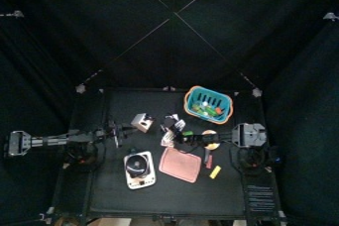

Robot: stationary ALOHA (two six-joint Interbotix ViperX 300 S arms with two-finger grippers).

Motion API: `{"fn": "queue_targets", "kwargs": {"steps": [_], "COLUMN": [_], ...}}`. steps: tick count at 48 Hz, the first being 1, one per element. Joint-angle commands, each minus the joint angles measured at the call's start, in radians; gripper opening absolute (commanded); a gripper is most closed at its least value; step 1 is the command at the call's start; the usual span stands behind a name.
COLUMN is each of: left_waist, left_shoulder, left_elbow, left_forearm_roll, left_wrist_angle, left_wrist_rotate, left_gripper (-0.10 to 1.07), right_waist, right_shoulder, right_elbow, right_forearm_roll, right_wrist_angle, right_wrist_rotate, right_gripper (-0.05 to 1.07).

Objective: Drop spoon

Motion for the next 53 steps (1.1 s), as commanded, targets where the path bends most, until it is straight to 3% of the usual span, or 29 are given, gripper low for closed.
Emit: {"fn": "queue_targets", "kwargs": {"steps": [1, 26, 53], "left_waist": [0.002, 0.003, 0.003], "left_shoulder": [0.0, 0.002, 0.0], "left_elbow": [-0.012, -0.006, 0.002], "left_forearm_roll": [0.0, 0.0, 0.0], "left_wrist_angle": [-0.009, -0.009, -0.009], "left_wrist_rotate": [0.0, 0.002, 0.0], "left_gripper": [0.62, 0.62, 0.62], "right_waist": [-0.008, -0.011, -0.002], "right_shoulder": [-0.029, -0.218, -0.258], "right_elbow": [-0.009, 0.15, 0.236], "right_forearm_roll": [0.0, 0.132, 0.196], "right_wrist_angle": [0.0, 0.017, 0.0], "right_wrist_rotate": [0.0, 0.0, -0.018], "right_gripper": [1.03, 1.04, 1.04]}}
